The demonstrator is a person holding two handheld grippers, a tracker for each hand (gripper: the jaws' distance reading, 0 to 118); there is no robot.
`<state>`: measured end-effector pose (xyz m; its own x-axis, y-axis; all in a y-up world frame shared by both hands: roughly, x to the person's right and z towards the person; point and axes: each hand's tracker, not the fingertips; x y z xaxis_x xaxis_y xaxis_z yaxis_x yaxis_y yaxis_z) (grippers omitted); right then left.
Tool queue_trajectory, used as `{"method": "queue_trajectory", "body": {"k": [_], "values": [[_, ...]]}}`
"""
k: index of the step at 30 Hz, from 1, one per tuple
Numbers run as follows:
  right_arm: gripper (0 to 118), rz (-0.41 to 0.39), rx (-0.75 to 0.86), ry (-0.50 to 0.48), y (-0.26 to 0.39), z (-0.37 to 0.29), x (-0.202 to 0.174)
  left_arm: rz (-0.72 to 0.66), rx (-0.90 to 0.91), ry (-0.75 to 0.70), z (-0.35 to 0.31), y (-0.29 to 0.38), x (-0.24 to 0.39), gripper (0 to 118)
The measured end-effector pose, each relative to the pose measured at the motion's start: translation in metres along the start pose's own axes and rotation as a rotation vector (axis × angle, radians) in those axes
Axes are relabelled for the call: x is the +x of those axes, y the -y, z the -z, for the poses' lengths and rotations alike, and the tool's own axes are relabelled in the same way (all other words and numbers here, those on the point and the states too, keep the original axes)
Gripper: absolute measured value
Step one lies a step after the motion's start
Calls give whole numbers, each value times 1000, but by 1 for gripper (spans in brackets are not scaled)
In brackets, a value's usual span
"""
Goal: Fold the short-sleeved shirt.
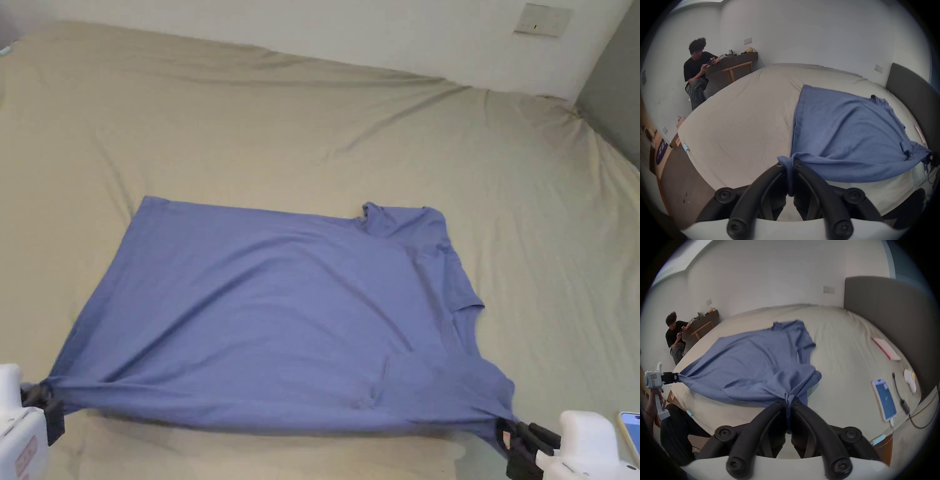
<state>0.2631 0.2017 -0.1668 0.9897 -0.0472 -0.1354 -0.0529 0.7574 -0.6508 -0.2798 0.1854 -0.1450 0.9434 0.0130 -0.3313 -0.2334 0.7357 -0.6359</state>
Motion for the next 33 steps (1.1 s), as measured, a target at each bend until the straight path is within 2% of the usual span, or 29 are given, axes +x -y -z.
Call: {"method": "queue_trajectory", "body": {"k": [6, 9, 16, 19, 25, 30, 32, 33], "values": [[6, -3, 82, 12, -38, 1, -9, -25, 37, 10, 2, -28, -4, 4], [6, 32, 73, 25, -60, 19, -6, -30, 43, 14, 15, -49, -3, 4], [6, 9, -64, 87, -111, 106, -1, -7, -38, 30, 91, -102, 15, 4], [6, 21, -179, 97, -126, 150, -3, 35, -100, 27, 133, -120, 28, 4], [6, 30, -302, 101, -131, 221, 5, 104, -202, 5, 203, -134, 47, 4], [6, 45, -355, 94, -126, 249, 15, 200, -245, -25, 231, -129, 61, 4], [9, 46, -362, 88, -133, 247, 16, 230, -248, -21, 232, -134, 64, 4], [19, 44, -368, 85, -137, 246, 18, 231, -267, -17, 233, -136, 63, 4]]}}
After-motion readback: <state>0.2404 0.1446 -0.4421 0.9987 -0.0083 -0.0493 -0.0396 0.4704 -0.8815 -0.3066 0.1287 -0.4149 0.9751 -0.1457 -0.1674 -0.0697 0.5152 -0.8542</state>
